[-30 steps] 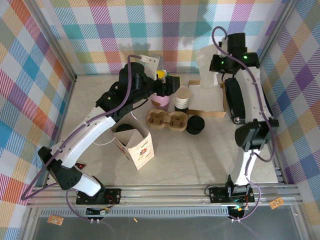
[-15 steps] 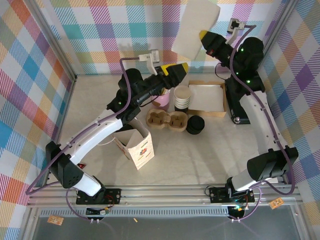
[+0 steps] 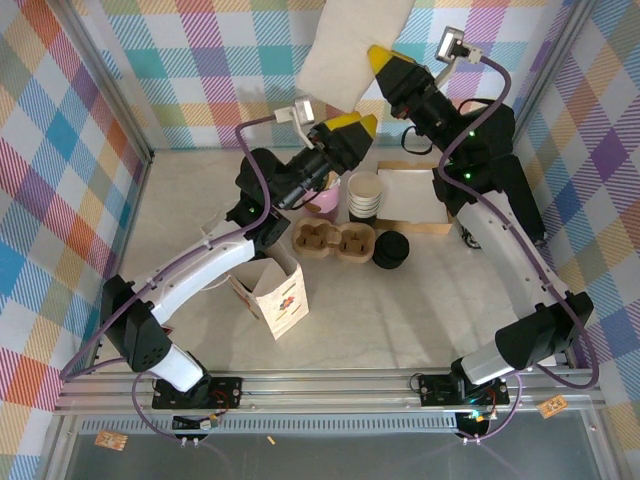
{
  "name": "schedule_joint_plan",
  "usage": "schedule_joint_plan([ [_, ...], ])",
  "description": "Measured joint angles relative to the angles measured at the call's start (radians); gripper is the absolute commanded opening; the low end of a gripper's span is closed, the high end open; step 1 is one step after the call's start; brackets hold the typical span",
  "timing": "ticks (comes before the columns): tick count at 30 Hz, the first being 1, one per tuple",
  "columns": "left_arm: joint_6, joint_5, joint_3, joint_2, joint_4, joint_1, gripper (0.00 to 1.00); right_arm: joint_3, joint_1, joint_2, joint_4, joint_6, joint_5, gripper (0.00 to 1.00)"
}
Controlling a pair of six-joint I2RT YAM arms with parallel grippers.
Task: Pack the takeout coffee
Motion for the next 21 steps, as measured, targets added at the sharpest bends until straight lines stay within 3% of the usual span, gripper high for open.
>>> schedule_joint_plan([
  [12,0.027,-0.003,-0.054,-0.020,0.211,-0.002,0.88,-0.010,0.013,-0.014,0.048,0.040,0.003,0.00],
  [21,0.054,-0.017,-0.053,-0.020,0.300,-0.002,0.73,-0.010,0.046,-0.032,0.046,0.047,-0.005,0.00],
])
